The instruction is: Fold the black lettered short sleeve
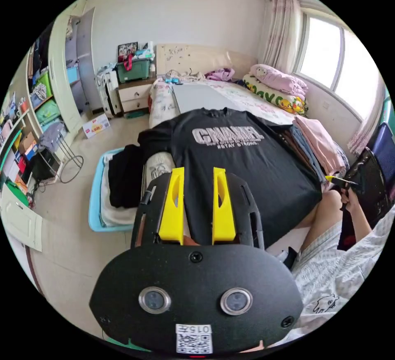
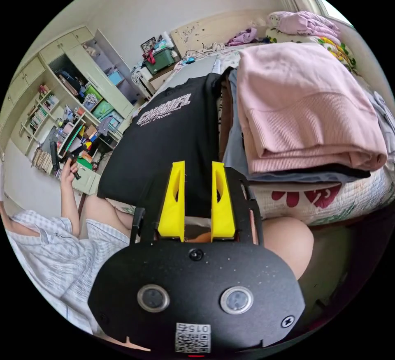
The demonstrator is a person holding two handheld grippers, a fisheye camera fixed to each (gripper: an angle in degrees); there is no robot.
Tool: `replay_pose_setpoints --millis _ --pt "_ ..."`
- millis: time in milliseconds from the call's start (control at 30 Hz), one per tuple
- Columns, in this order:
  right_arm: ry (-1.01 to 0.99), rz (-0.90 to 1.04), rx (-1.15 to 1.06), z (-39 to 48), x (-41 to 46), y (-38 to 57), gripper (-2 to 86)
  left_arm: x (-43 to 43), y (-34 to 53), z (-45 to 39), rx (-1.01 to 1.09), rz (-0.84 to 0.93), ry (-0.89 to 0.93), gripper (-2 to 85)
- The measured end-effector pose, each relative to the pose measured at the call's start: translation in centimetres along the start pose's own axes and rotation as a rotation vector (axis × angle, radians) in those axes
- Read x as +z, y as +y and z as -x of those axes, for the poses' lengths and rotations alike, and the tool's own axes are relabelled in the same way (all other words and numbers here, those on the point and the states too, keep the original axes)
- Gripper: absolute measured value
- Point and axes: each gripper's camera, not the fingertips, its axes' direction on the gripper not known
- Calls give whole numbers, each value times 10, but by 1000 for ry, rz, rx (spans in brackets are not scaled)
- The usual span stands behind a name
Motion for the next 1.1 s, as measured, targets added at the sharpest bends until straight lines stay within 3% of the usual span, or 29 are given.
replay_pose_setpoints --millis 133,267,367,433,600,733,833,900,967,1100 --pt "56 83 9 38 -5 -48 115 16 86 1 -168 170 39 131" --pt "52 158 27 87 -5 -111 106 38 105 -3 -219 263 185 117" --pt "74 143 40 123 -26 -148 63 40 101 1 -235 294 119 40" --pt "-40 140 55 146 -45 -174 17 33 98 4 -251 289 125 9" --pt "0 150 49 204 -65 -221 1 12 96 -4 -229 252 65 -5" --pt "48 199 4 258 -70 -254 0 16 95 -14 -199 312 -48 -7" --pt "81 236 -50 307 -84 -282 3 12 100 -20 -136 395 -377 -7" --pt "80 250 -51 325 -84 -294 6 8 106 -14 -141 352 -255 -5" --pt "58 263 -18 336 -77 -307 13 5 110 -2 -210 263 -1 5" --pt "17 258 26 366 -72 -331 57 12 108 9 -280 163 135 78"
